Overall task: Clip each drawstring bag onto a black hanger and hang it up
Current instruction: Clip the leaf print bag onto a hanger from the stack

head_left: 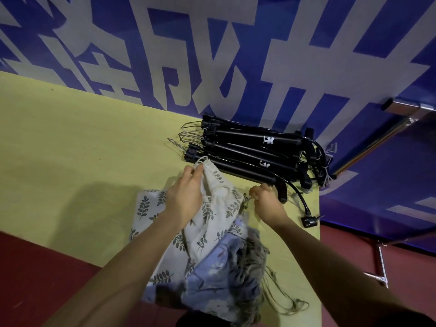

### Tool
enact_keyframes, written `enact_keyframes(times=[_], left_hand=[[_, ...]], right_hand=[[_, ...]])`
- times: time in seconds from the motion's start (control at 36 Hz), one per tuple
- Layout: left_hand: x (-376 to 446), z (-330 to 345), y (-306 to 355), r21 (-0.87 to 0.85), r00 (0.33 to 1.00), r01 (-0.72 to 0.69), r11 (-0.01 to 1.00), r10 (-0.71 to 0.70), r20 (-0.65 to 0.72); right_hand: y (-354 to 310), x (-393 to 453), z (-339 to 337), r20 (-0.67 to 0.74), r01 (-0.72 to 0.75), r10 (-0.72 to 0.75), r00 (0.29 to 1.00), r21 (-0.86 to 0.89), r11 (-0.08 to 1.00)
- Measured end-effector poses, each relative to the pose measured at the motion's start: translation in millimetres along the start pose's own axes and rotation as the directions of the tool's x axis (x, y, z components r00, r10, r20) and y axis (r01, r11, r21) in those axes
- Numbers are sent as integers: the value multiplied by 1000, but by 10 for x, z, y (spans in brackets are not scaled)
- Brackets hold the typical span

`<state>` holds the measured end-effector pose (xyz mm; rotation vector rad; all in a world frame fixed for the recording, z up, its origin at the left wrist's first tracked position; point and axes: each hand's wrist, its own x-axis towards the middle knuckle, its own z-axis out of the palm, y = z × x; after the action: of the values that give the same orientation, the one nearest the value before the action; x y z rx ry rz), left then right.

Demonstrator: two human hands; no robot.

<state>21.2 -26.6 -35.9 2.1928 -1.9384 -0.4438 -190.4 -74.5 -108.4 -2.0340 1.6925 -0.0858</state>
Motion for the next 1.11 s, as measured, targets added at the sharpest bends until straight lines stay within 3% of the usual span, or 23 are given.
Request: enact_keyframes(times=[0.28,0.42,0.64,0.78,0.89,1.0,1.11], left_hand=[[41,127,123,-54,997,-76,996,77,15],[30,111,162,-44,997,-59,997,61,47],[-25,28,251,-68,989,-91,993,98,109],[3,9,308,-112,975,-113,987,132,178],[19,-98,326,-165,968,-98,981,133,212],[32,-210,288,-207,970,-89,974,132,206],[90,-301,231,-267,976,-80,960,130,175]], right_hand=[[161,87,166,8,-13,13,1000,36,999],[145,108,172,49,-27,29,998,-43,999],[93,-54,-102,-53,-87,88,995,13,996],[-73,-144,-309,-209,94,-51,976,199,976],[-357,-127,-385,-189,270,-230,955,227,936],[-551,-103,-351,-175,344,-314,933,184,921],[-670,-42,-311,-153,323,-312,938,56,945]])
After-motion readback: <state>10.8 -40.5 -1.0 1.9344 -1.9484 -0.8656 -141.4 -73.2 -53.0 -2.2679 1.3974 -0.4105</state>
